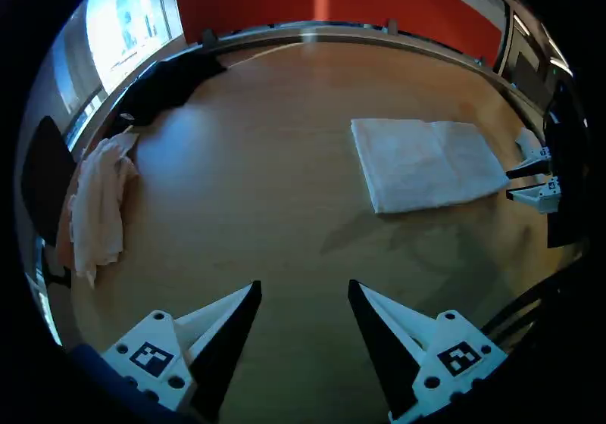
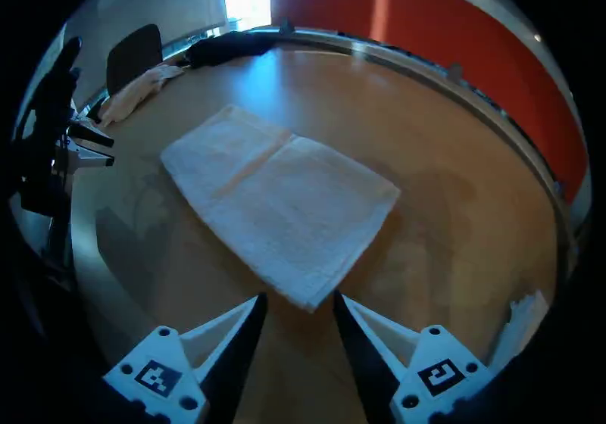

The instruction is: Fold towel

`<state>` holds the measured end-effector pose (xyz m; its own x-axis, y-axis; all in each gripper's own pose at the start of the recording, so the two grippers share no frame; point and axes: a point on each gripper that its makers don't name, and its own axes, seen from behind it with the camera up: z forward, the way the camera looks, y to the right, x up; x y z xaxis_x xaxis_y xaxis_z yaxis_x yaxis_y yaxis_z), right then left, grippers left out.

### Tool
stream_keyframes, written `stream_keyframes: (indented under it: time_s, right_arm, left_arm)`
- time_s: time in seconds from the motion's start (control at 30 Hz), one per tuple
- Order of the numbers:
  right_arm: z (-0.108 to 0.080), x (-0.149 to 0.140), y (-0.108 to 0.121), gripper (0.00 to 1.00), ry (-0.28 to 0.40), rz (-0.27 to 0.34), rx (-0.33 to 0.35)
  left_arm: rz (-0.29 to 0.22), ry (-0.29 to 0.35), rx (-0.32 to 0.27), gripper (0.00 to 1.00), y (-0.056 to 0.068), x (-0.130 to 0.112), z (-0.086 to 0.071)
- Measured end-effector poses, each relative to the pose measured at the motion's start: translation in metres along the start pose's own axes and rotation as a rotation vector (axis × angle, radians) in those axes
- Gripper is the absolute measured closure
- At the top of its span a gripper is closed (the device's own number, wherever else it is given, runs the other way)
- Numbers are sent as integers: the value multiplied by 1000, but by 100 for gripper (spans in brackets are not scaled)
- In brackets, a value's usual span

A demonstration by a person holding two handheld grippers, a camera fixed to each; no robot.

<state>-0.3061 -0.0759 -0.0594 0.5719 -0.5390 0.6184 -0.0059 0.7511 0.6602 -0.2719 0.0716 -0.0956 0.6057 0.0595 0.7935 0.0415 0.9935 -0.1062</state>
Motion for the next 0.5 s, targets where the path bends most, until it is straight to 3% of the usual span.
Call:
stream_keyframes:
  time_s: [0.2, 0.4, 0.5]
  right_arm:
    - [1, -5, 1, 55, -10, -4, 18]
    - [4, -5, 5, 58, -13, -6, 15]
    - [4, -6, 8, 73, -16, -1, 10]
  left_arm:
    - [-15, -2, 1, 15, -2, -5, -6]
    - [-17, -7, 7, 15, -6, -11, -10]
    - [-19, -9, 7, 15, -7, -13, -11]
